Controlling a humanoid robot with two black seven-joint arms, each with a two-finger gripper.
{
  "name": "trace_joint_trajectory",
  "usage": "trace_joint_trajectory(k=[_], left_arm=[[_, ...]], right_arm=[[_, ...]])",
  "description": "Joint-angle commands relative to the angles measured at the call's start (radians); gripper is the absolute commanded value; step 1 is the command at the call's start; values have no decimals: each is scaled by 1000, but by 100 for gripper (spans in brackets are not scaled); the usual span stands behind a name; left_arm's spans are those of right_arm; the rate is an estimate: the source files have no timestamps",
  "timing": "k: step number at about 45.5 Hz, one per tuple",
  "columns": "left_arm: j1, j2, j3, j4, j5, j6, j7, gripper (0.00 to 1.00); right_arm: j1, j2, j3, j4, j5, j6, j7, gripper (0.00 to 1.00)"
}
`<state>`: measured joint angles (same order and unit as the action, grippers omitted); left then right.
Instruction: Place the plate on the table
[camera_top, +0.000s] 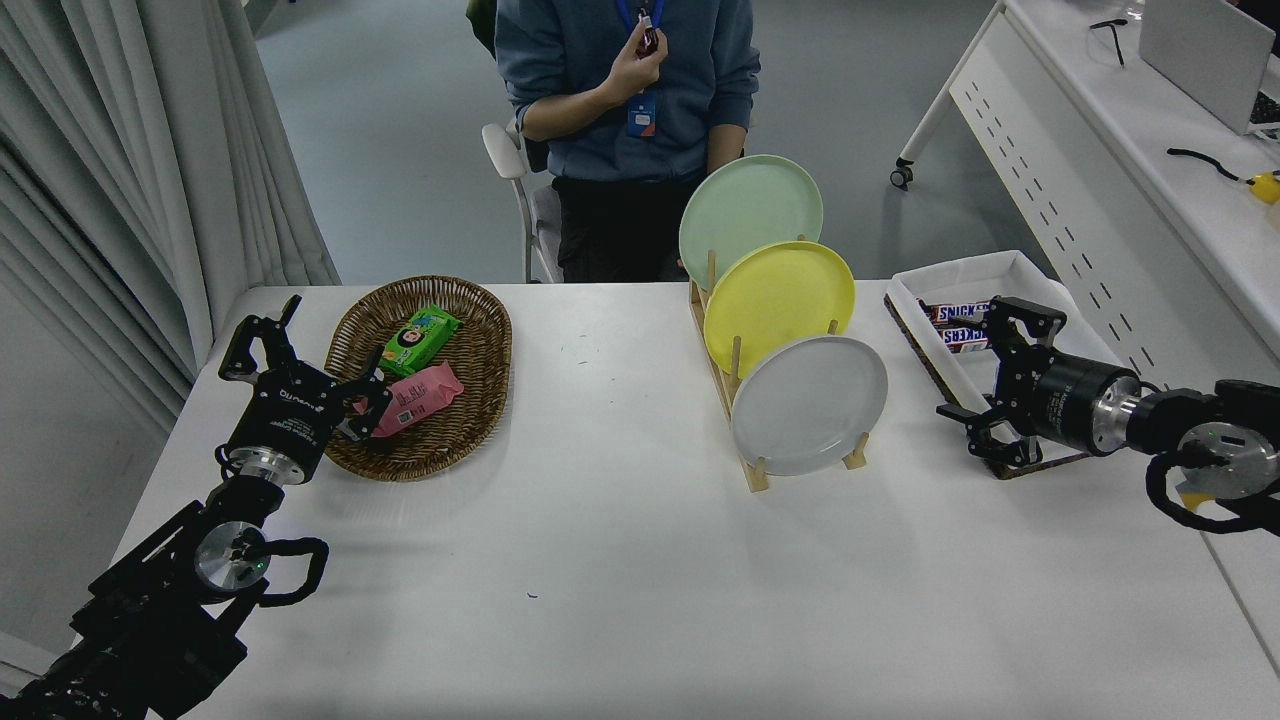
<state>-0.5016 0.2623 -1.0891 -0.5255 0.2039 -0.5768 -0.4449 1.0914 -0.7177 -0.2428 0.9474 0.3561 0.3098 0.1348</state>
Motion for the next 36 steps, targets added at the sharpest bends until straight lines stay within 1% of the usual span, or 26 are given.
trace_joint_trajectory(k=[1, 8, 14, 21, 25, 28, 31, 36], left_arm=[[0, 0, 0, -1, -1, 0, 0, 100], [0, 0, 0, -1, 0, 0, 0, 100], [0, 0, 0, 1, 0, 0, 0, 100], [0, 0, 0, -1, -1, 0, 0, 100], [0, 0, 0, 1, 0, 0, 0, 100], [0, 0, 0, 1, -1, 0, 0, 100], [0, 0, 0, 1, 0, 0, 0, 100], [0, 0, 0, 1, 0, 0, 0, 100]], right_arm=[[15, -13, -3, 37, 49, -43, -3, 99], [13, -9, 82, 79, 99, -198, -4, 99], [7, 35, 152, 100, 115, -320, -12, 99], [25, 49, 157, 169, 251, -429, -15, 99], [50, 53, 158, 224, 339, -510, -43, 99], [68, 73, 160, 254, 359, -566, -60, 99], [91, 115, 158, 272, 354, -600, -61, 99], [85, 136, 157, 272, 325, -603, -69, 99]])
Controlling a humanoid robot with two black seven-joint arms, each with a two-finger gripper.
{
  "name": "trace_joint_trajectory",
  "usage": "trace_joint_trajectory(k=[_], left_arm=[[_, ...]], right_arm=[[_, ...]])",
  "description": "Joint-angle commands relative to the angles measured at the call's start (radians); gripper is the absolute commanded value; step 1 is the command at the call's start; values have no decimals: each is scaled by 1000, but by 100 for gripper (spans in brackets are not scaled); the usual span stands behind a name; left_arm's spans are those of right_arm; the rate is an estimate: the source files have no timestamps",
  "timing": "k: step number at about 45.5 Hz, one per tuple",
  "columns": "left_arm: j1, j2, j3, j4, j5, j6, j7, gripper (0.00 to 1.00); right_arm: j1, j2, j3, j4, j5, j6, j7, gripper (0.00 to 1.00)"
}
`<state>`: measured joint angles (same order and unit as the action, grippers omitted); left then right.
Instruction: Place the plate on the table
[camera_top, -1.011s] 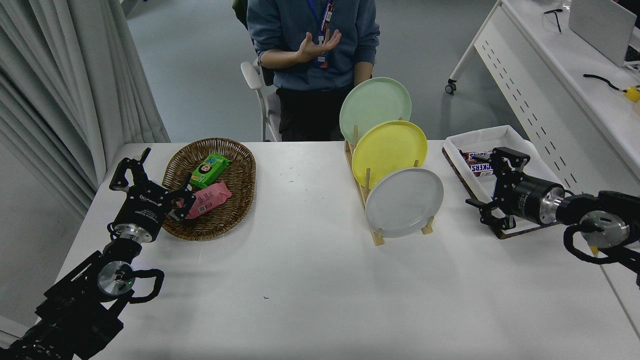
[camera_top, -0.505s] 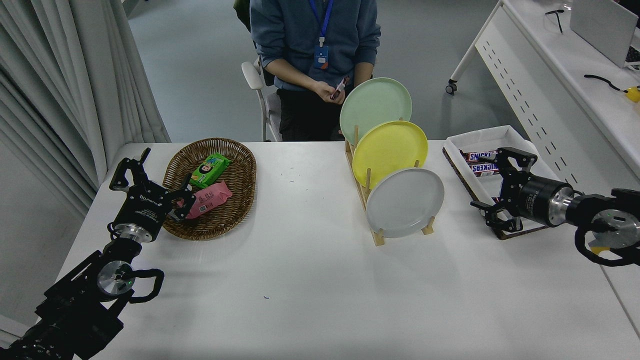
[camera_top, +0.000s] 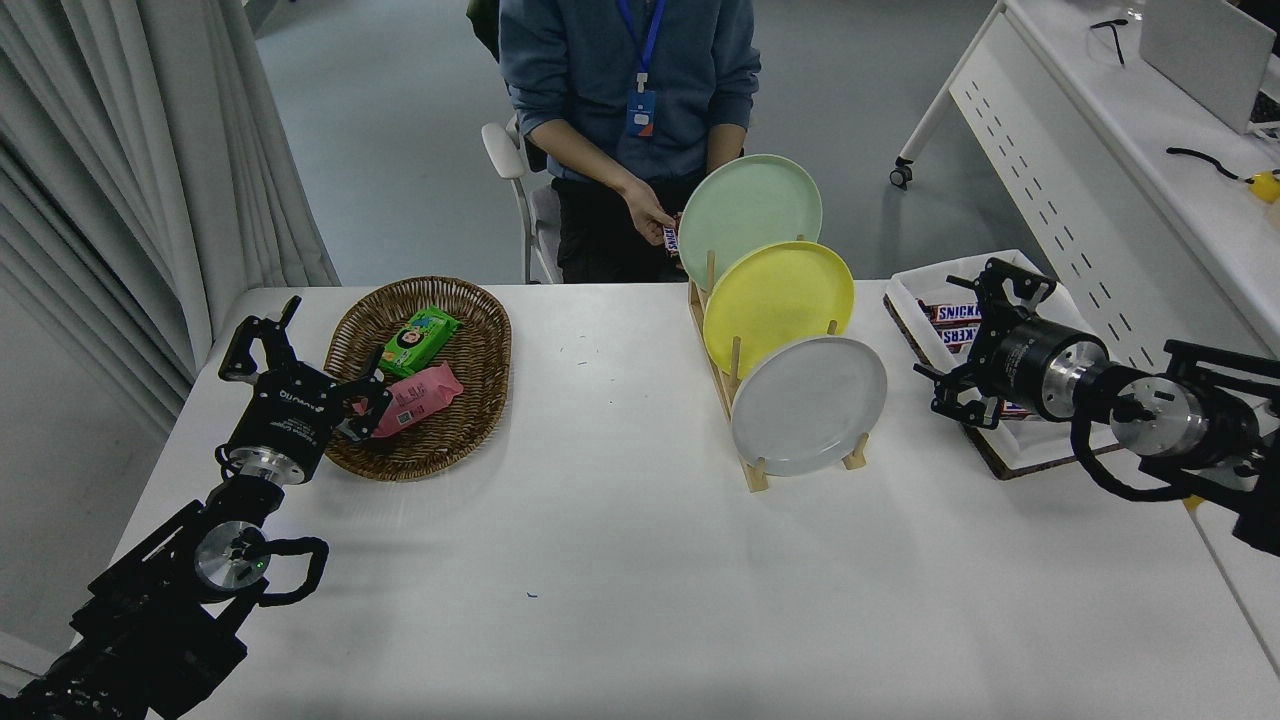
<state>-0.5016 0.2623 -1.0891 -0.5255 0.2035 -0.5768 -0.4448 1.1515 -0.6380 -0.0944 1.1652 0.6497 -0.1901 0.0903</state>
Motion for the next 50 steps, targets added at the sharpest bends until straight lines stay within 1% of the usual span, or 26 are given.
trace_joint_trajectory(k=[1, 11, 17, 20, 24, 35, 46, 50], left_arm=[[0, 0, 0, -1, -1, 0, 0, 100], [0, 0, 0, -1, 1, 0, 0, 100], [0, 0, 0, -1, 1, 0, 0, 100], [0, 0, 0, -1, -1, 0, 0, 100], [0, 0, 0, 1, -1, 0, 0, 100], [0, 0, 0, -1, 1, 0, 0, 100], [0, 0, 0, -1, 1, 0, 0, 100], [0, 0, 0, -1, -1, 0, 0, 100]], right_arm=[[25, 58, 4, 54, 21, -97, -26, 99], [43, 61, -30, 45, -183, -81, -29, 99], [85, 60, -64, 13, -269, -81, -29, 99], [102, 61, -71, -7, -286, -80, -30, 99], [111, 70, -105, -19, -289, -71, -30, 99], [117, 78, -122, -22, -268, 50, -30, 99], [126, 126, -162, -15, -127, 98, -52, 99], [131, 136, -163, -21, -99, 55, -55, 99]])
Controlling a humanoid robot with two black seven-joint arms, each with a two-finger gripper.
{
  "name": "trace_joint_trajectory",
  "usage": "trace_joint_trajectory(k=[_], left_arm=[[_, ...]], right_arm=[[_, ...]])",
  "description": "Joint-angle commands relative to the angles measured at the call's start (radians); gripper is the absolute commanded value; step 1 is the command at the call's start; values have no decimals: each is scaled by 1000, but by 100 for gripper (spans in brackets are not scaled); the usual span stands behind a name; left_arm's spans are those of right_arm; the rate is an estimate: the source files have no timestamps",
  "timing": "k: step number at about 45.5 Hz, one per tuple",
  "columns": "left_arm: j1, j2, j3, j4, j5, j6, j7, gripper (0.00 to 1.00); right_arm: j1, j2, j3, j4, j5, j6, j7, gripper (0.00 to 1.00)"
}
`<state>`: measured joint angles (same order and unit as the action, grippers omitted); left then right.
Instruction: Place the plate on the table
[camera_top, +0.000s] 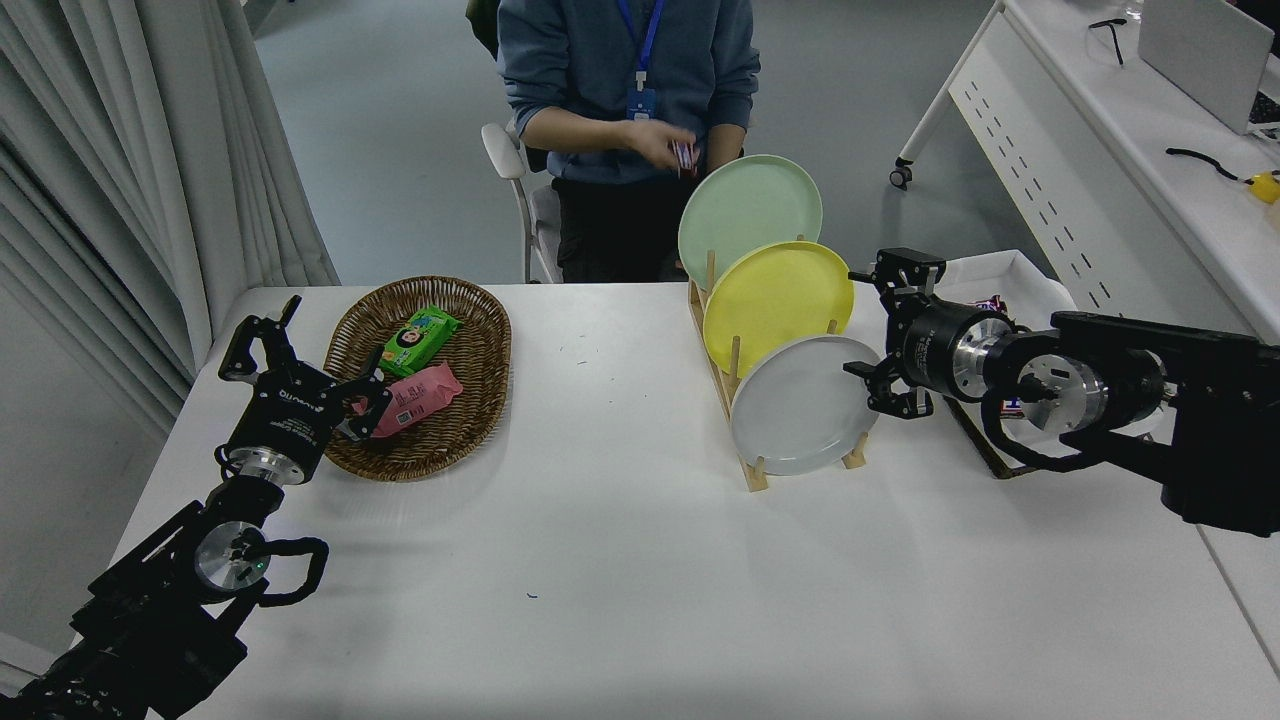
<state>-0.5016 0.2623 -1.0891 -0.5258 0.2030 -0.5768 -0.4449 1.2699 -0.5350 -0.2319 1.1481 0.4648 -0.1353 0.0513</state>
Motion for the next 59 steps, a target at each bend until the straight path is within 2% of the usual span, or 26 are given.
trace_joint_trajectory(k=[1, 5, 9, 13, 44, 50, 53, 59], left_arm=[[0, 0, 0, 0, 1, 0, 0, 100], [0, 0, 0, 1, 1, 0, 0, 100], [0, 0, 0, 1, 1, 0, 0, 100], [0, 0, 0, 1, -1, 0, 0, 100], [0, 0, 0, 0, 1, 0, 0, 100], [0, 0, 0, 1, -1, 0, 0, 100], [2, 0, 0, 0, 1, -2, 0, 100], [0, 0, 0, 0, -1, 0, 0, 100]], right_arm=[[14, 35, -26, -5, 92, -18, -19, 99], [14, 43, -27, -11, 121, -96, -45, 99], [12, 49, -23, -10, 133, -109, -93, 99], [16, 49, -7, -11, 120, -122, -99, 99], [25, 78, 20, -108, 48, -104, -99, 94], [25, 87, 20, -122, 48, -73, -99, 89], [25, 87, 20, -131, 48, -63, -99, 80], [23, 93, 17, -146, 45, -26, -100, 80]])
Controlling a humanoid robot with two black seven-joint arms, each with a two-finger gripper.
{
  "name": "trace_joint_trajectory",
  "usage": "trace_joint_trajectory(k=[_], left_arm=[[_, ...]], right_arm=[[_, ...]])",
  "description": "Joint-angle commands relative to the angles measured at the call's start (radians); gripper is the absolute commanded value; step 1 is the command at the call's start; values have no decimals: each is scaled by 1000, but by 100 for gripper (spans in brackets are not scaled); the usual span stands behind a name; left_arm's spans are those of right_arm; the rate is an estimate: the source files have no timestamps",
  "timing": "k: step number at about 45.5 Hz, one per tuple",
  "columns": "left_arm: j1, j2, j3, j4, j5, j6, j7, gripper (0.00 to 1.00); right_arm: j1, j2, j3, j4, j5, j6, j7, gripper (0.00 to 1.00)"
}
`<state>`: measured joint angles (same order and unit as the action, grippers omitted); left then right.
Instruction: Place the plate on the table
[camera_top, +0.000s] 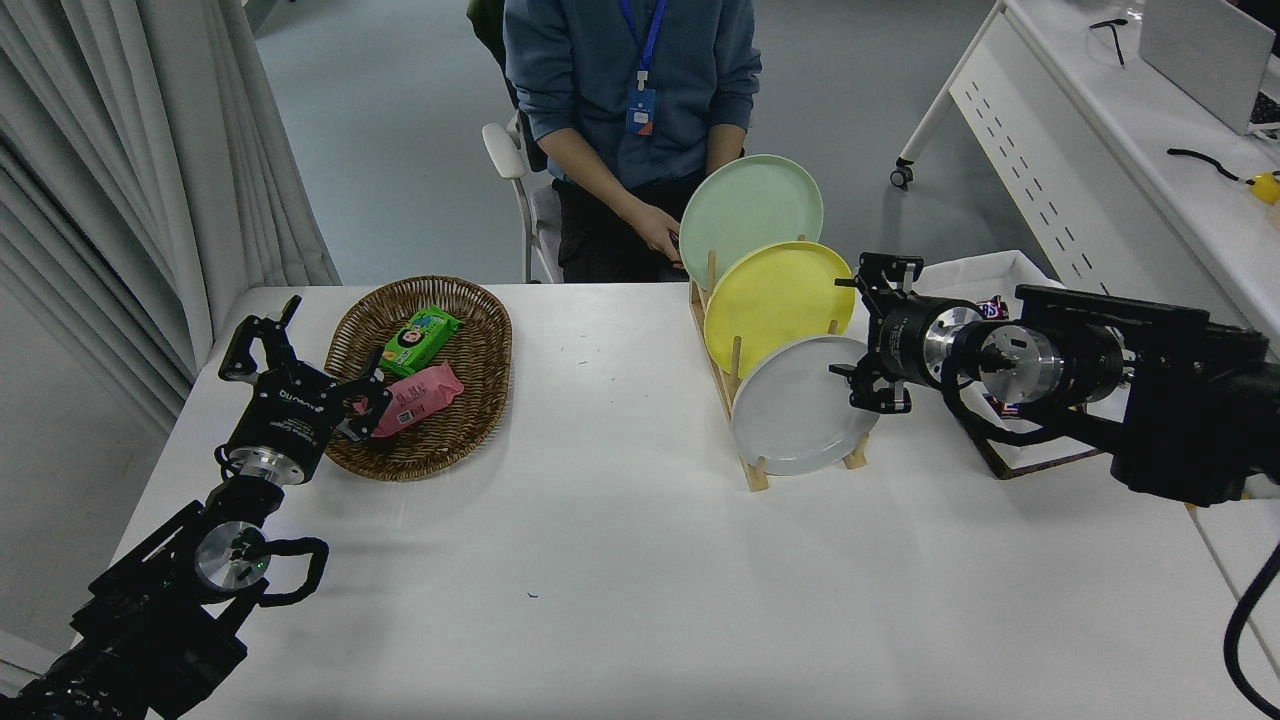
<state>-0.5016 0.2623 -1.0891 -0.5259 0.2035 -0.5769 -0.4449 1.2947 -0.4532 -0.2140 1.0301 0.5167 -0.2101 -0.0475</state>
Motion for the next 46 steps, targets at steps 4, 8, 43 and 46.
trace_joint_trajectory(k=[4, 8, 43, 46], left_arm=[[0, 0, 0, 0, 0, 0, 0, 100], [0, 0, 0, 0, -1, 0, 0, 100], [0, 0, 0, 0, -1, 0, 0, 100], [0, 0, 0, 0, -1, 0, 0, 100]], right_arm=[[-2, 19, 1, -33, -20, 70, -5, 80], [-3, 21, 1, -50, -29, 72, -8, 80], [-8, 31, 1, -71, -23, 95, -75, 47], [-8, 31, 1, -71, -23, 95, -78, 46]])
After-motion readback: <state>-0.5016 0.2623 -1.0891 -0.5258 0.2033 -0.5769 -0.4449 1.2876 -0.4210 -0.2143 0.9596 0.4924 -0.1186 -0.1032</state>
